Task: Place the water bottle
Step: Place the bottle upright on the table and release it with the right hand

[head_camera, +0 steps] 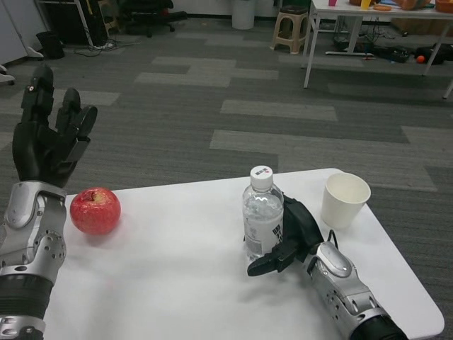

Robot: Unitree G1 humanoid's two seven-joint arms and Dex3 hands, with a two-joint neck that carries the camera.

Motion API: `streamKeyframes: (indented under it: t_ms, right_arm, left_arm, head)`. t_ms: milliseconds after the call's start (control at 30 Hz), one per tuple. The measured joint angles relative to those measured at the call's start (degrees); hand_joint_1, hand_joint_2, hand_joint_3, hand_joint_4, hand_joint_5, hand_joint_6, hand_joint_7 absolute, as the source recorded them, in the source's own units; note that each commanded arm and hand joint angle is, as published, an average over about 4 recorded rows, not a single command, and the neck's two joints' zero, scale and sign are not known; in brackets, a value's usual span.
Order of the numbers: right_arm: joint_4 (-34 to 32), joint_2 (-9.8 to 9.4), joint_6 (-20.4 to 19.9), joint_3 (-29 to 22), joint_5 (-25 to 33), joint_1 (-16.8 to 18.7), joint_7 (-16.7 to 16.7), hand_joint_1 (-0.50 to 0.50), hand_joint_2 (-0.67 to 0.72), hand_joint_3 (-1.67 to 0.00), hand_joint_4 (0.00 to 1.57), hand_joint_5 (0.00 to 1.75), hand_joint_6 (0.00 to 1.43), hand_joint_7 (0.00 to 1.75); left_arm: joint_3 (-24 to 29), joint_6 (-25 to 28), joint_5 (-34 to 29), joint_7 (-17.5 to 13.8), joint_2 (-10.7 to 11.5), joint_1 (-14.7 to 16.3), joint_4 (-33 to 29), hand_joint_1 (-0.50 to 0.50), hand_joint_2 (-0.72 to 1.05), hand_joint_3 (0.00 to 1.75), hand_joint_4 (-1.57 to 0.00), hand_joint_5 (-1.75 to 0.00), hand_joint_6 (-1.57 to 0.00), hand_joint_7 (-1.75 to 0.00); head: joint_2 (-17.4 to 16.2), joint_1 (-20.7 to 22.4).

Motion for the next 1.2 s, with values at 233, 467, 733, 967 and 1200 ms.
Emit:
streamKeyframes:
  t_ms: [233,467,733,967,1200]
  right_arm:
    - [0.02,-0.05,-0.14,0.06,0.37,0.0,0.2,0.28,0.12,-0.24,0.49,1.38,0.2,1.38]
    - [0.08,-0.02,-0.2,0.03,0.67,0.0,0.88,0.11,0.11,-0.22,0.1,0.65,0.0,0.72]
    - [0.11,-0.01,-0.2,0.04,1.75,0.0,2.59,-0.27,0.25,-0.08,0.0,0.05,0.0,0.21]
    - [0.06,-0.02,-0.36,0.04,2.33,0.21,3.32,-0.46,0.49,0.0,0.0,0.0,0.0,0.02]
    - [-1.36,-0.13,-0.63,0.21,3.97,1.56,4.99,-0.43,0.66,0.0,0.0,0.0,0.0,0.0]
  left_arm:
    - [-0.25,0.0,0.26,0.0,0.0,-0.09,0.2,-0.5,1.05,0.09,0.0,0.0,0.0,0.0]
    - [-0.3,0.0,0.49,0.0,0.0,-0.09,0.41,-0.5,1.05,0.09,0.0,0.0,0.0,0.0]
    - [-0.32,0.0,0.51,0.0,0.0,-0.09,0.4,-0.5,1.05,0.09,0.0,0.0,0.0,0.0]
    - [-0.33,0.0,0.49,0.0,0.0,-0.06,-0.05,-0.5,1.05,0.09,0.0,0.0,0.0,0.0]
    - [-0.34,0.0,0.36,-0.01,0.0,0.37,-0.39,-0.5,1.05,0.09,0.0,0.0,0.0,0.0]
  head:
    - [-0.08,-0.02]
    - [0.23,-0.03]
    - [0.65,-0.15]
    - [1.15,-0.15]
    - [1.41,-0.31]
